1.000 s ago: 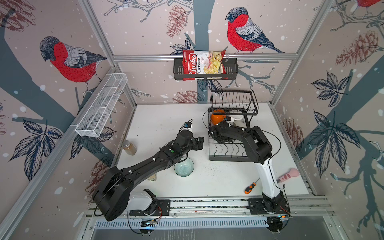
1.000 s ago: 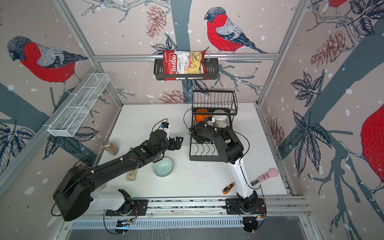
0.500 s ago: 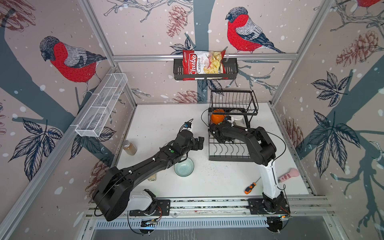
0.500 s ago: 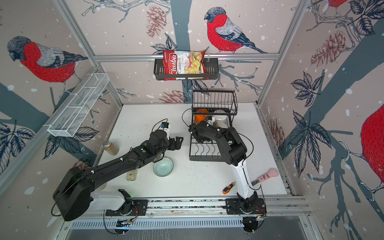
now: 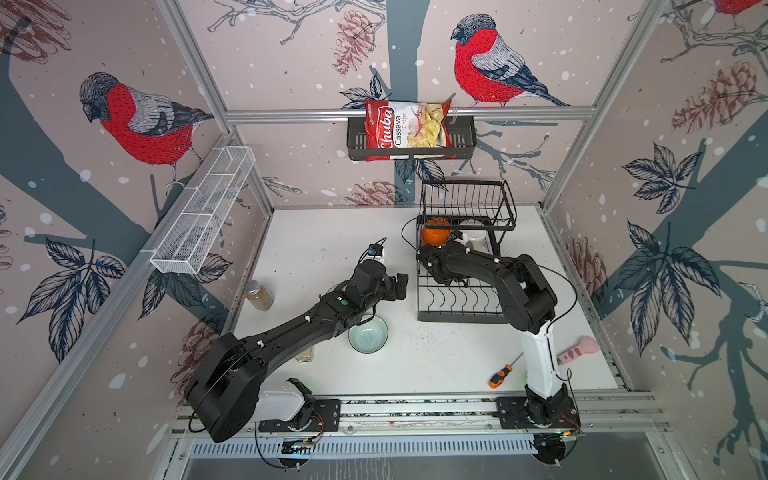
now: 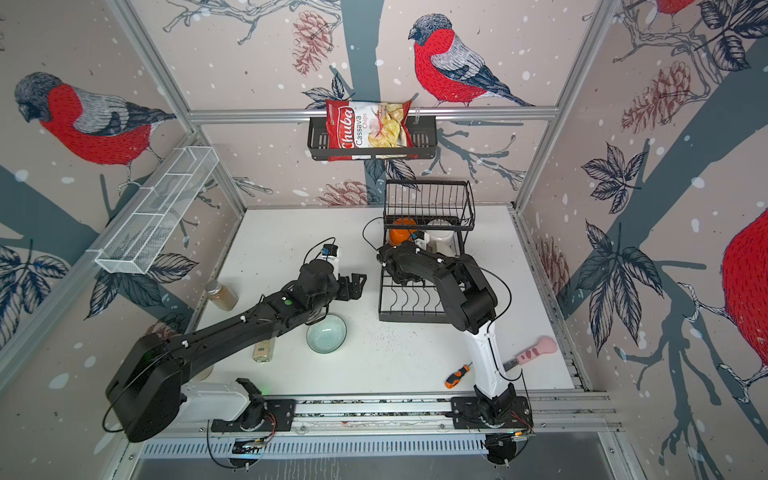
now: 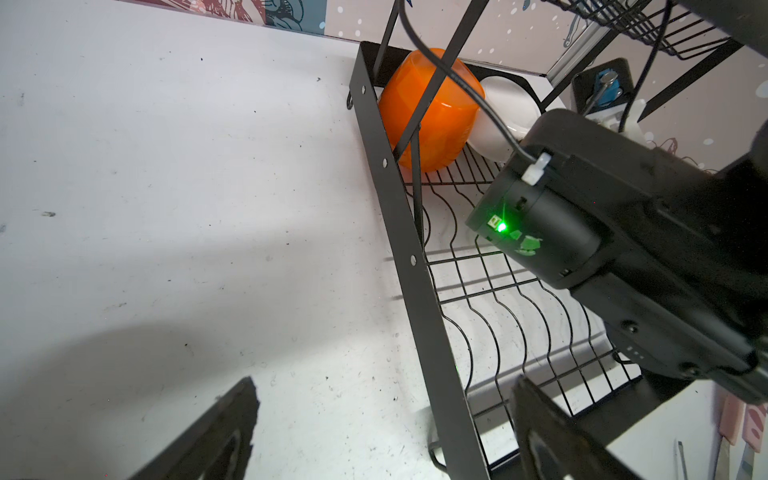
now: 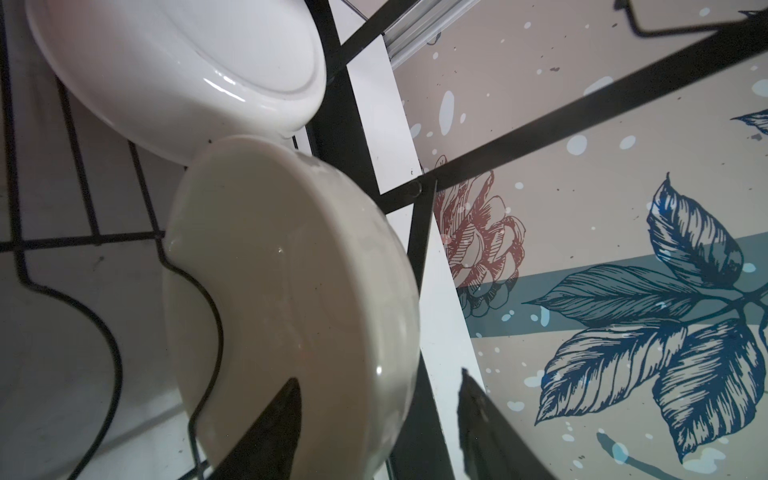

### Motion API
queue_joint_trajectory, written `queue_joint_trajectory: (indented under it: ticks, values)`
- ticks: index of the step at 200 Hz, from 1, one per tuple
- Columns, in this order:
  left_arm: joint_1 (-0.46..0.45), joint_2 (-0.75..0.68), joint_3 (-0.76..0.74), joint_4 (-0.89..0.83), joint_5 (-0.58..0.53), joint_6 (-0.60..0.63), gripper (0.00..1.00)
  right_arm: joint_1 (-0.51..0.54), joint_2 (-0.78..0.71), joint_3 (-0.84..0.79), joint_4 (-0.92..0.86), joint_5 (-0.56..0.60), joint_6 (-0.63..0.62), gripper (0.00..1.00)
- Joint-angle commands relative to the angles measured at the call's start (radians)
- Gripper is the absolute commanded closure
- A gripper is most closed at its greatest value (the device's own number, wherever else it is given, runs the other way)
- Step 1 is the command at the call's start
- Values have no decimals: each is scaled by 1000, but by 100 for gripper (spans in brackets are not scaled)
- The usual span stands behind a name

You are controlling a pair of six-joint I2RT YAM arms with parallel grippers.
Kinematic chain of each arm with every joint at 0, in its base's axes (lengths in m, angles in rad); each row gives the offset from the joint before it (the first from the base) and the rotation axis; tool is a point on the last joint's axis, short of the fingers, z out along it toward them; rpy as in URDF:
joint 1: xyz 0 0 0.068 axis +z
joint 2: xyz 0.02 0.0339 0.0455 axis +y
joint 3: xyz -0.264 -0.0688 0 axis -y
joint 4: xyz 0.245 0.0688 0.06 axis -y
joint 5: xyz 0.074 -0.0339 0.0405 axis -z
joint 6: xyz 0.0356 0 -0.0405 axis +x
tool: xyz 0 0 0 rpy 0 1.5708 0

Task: Load the bowls into the dish rack

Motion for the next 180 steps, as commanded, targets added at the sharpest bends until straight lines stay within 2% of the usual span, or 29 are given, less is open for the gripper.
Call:
queue_joint_trajectory:
  ticks: [1, 32, 107, 180]
  values:
    - [2, -7, -3, 10, -9, 4, 6, 0, -19, -4, 5, -2, -10, 39]
    - [2, -11, -8, 9, -11, 4, 6, 3, -49, -22, 43, -25, -38, 37]
    - [2, -25, -7, -5, -25, 7, 6, 25, -160, -111, 264, -153, -178, 33]
    - [2, -30, 24, -70, -47, 9, 6, 63, -269, -183, 380, -220, -236, 31]
